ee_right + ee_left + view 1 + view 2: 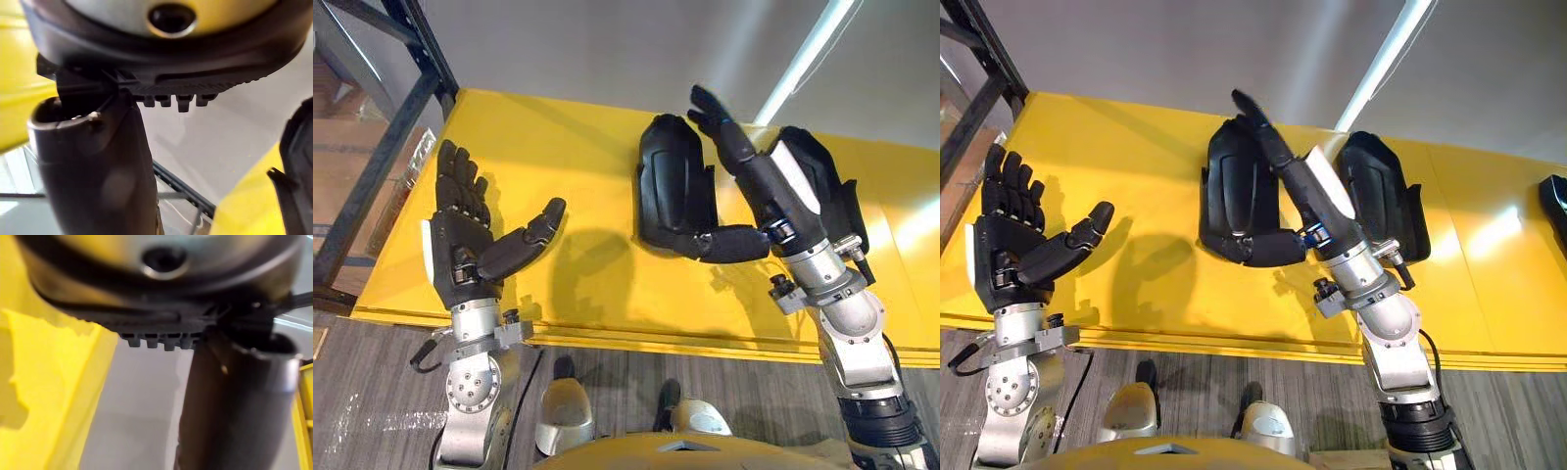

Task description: Walk over and take three plastic housings, then place them on the shelf

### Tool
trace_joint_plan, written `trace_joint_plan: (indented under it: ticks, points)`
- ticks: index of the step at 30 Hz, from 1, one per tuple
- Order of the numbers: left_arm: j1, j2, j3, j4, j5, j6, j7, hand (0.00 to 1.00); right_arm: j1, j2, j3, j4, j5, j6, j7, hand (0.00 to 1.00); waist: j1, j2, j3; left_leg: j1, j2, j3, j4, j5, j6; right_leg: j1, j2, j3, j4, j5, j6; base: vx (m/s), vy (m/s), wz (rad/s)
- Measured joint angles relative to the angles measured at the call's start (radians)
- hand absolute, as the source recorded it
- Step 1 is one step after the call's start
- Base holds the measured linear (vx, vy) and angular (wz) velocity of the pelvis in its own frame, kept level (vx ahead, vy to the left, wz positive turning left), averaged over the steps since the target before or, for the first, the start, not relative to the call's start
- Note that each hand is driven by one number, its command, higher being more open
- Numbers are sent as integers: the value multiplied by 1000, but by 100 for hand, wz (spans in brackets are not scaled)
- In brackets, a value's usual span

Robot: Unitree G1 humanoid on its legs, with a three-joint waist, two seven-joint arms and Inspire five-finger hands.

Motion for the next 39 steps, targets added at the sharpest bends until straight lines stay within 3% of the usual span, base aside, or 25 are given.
trace_joint_plan:
  ticks: [4,9,13,15,16,17,19,22,24,27,30,35,37,39]
  points:
    - [0,-10,-3,0,0,-1,-31,100,5,41,-20,0,59,-2,-27,100,-15,22,-29,27,-7,1,-56,28,-2,9,0,-1,-12,0,0,11,-3,1]
    - [2,-44,-31,-13,-4,-5,-75,100,87,151,-129,-7,59,5,-227,100,-22,57,-74,65,-12,19,-141,63,0,4,2,7,-20,-2,-2,-6,-4,-5]
    - [34,-62,-44,-104,-3,-40,-83,100,172,220,-154,-42,81,35,-315,100,-47,59,-89,80,-8,42,-126,56,-7,-13,7,57,-17,1,1,8,1,-35]
    - [39,-72,-32,-127,1,-68,-76,100,200,229,-153,-42,114,60,-338,100,-46,62,-97,69,-8,32,-44,-5,-10,-41,11,128,-13,6,5,-9,27,-108]
    - [54,-84,-7,-147,4,-86,-70,100,202,228,-152,-41,151,88,-346,100,-36,76,-106,49,-13,-59,42,-90,-5,-70,27,202,-12,11,5,-39,69,-174]
    - [77,-92,22,-170,5,-115,-64,100,211,232,-154,-41,198,106,-355,100,-35,92,-115,29,-17,-89,115,-164,-4,-98,48,283,-14,17,-3,-46,128,-183]
    - [83,-92,59,-195,15,-143,-60,100,274,238,-187,-40,258,130,-363,100,-49,96,-126,23,-25,-69,172,-222,9,-130,59,369,-16,33,8,-28,163,-141]
    - [76,-89,91,-196,81,-178,-32,100,396,291,-272,-39,290,135,-333,100,-87,92,-132,29,-40,-7,201,-240,23,-164,56,463,-19,75,31,29,159,-116]
    - [69,-83,93,-192,117,-167,18,100,443,306,-282,-39,335,133,-300,100,-124,96,-130,56,-53,5,210,-262,36,-180,62,530,-27,110,34,-8,123,-133]
    - [37,-65,87,-187,186,-109,75,100,484,327,-279,-38,434,103,-215,100,-132,96,-128,121,-47,81,221,-323,58,-171,80,595,-26,113,34,-100,105,-109]
    - [39,-58,93,-188,188,-88,109,100,475,332,-244,-39,445,56,-181,100,-122,96,-128,126,-50,96,232,-341,69,-178,70,559,-30,93,12,-129,63,-36]
    - [42,-72,127,-188,187,-80,143,100,403,318,-168,-38,391,53,-188,100,-93,99,-127,87,-49,45,233,-333,70,-197,65,491,-31,96,3,15,-18,20]
    - [61,-81,132,-188,188,-82,142,100,373,269,-140,-37,358,62,-211,100,-81,103,-126,71,-44,11,237,-325,49,-198,70,462,-36,127,15,115,-45,40]
    - [76,-86,141,-189,188,-90,163,100,322,227,-127,-30,353,79,-233,100,-63,111,-126,33,-43,-33,254,-320,47,-220,78,456,-51,142,30,119,-45,15]
